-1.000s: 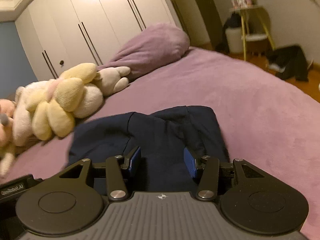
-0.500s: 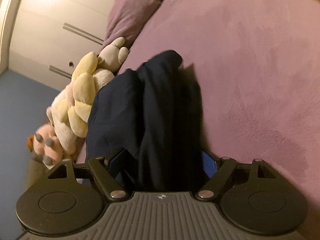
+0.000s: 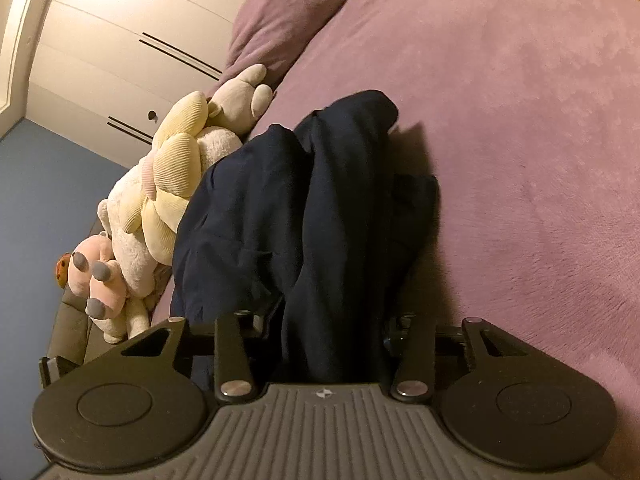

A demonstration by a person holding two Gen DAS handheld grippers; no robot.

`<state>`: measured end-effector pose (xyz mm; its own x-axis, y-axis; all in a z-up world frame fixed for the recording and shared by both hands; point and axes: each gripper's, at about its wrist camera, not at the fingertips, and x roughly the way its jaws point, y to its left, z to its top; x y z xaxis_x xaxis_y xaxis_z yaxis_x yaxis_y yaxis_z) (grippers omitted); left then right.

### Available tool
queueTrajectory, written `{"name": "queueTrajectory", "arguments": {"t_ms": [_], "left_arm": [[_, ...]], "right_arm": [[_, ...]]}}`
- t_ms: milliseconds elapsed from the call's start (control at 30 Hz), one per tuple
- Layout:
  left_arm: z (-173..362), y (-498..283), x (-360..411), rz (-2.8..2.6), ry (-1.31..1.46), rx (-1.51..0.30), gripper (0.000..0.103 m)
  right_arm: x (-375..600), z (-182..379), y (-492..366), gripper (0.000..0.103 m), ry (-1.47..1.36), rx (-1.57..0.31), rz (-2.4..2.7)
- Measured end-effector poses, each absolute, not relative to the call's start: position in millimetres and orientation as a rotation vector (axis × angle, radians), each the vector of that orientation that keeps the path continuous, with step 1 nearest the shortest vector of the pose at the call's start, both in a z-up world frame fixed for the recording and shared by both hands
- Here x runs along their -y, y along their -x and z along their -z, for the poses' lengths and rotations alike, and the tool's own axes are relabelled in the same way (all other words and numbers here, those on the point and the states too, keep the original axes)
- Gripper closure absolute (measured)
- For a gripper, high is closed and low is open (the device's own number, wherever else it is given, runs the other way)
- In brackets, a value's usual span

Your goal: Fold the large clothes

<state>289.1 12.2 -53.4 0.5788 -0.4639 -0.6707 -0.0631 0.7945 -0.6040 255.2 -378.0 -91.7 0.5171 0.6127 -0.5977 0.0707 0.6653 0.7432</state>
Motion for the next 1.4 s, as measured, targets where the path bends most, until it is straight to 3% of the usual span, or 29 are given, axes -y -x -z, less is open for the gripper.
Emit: {"name": "queueTrajectory", "arguments": {"t_ms": [267, 500, 700, 867, 1100, 1200, 1400], "left_arm": [[23, -270, -64, 0.169, 0.567, -0.879, 0.041], [14, -242, -146, -0.008, 0.566, -0.837, 0.039], [41, -226, -186, -0.125, 0.633, -0.879, 0.028], [35, -208, -201, -0.135, 0.675, -0.812, 0.021], [6, -208, -201, -0.298, 0.600, -0.711, 0.011], [6, -222, -192, -0.362, 0.581, -0.702, 0.009], [31, -259, -162, -0.366, 0.535, -0.710, 0.005]], "right_arm": [[340, 81, -258, 0.062, -0.777, -1.022, -0.400], [249, 85, -281, 0.062, -0.739, -1.084, -0.510], [172, 86, -299, 0.061, -0.643, -1.115, -0.568], [159, 71, -292, 0.043, -0.503, -1.114, -0.542], [159, -9, -264, 0.038, -0.325, -0.831, -0.421], [123, -22, -271, 0.038, -0.338, -0.819, -0.492], [36, 3, -295, 0.051, -0.267, -0.878, -0.474]]}}
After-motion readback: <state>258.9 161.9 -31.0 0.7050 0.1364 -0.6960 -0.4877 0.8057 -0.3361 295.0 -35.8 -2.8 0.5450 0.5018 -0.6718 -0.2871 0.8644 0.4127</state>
